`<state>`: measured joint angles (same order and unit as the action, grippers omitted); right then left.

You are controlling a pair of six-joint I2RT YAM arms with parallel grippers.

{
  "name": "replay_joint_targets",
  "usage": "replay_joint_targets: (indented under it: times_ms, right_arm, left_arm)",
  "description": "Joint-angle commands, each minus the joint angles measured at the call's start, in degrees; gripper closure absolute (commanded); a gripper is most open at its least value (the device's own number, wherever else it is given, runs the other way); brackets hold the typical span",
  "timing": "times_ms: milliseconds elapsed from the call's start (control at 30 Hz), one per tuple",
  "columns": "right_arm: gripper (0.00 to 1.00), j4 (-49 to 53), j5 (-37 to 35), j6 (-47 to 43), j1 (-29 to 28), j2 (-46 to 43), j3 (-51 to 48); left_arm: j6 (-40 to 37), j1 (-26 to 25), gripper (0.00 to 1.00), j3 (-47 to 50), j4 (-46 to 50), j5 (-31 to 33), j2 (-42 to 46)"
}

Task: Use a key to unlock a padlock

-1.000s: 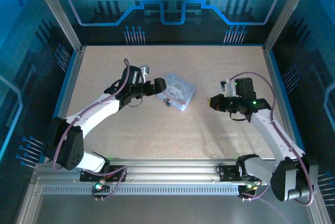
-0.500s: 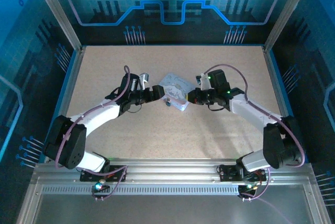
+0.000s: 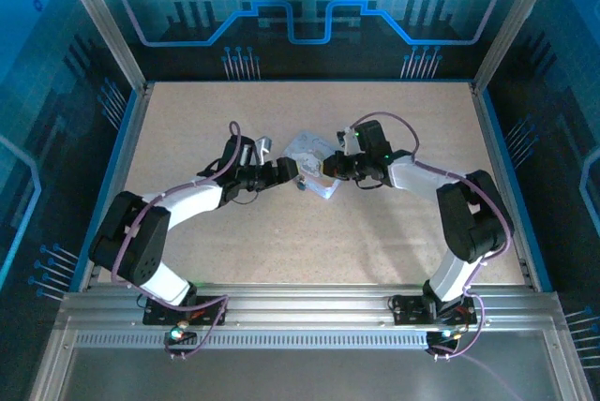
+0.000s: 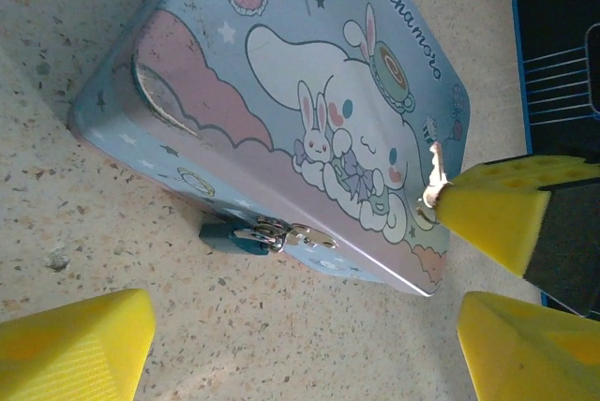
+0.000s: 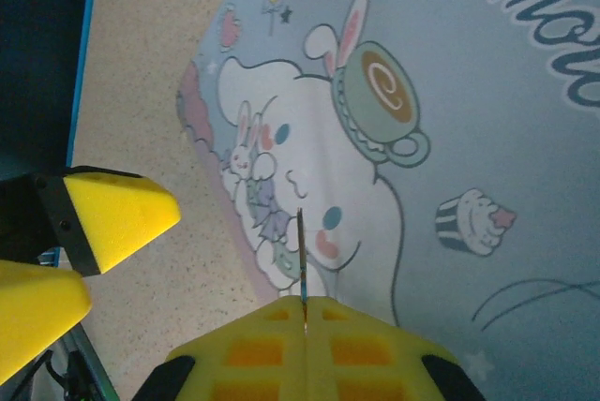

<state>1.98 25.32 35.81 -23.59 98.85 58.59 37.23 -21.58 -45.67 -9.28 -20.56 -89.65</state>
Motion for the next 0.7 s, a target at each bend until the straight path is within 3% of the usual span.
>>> replay_joint_targets:
  times_ms: [0,667]
  right_arm:
    - [0.99,-0.83,-1.79,-0.57,-0.40,1.26,1.24]
    - [0.99,2.54,-3.70,-3.47,-0.30,1.28,-1.33]
  left_arm:
    - [0.97,0.31,0.15,0.19,-3.12,-2.54,-1.79]
    - [6.16,-0.21,0.26,0.70,-15.63,-5.77,-11.82]
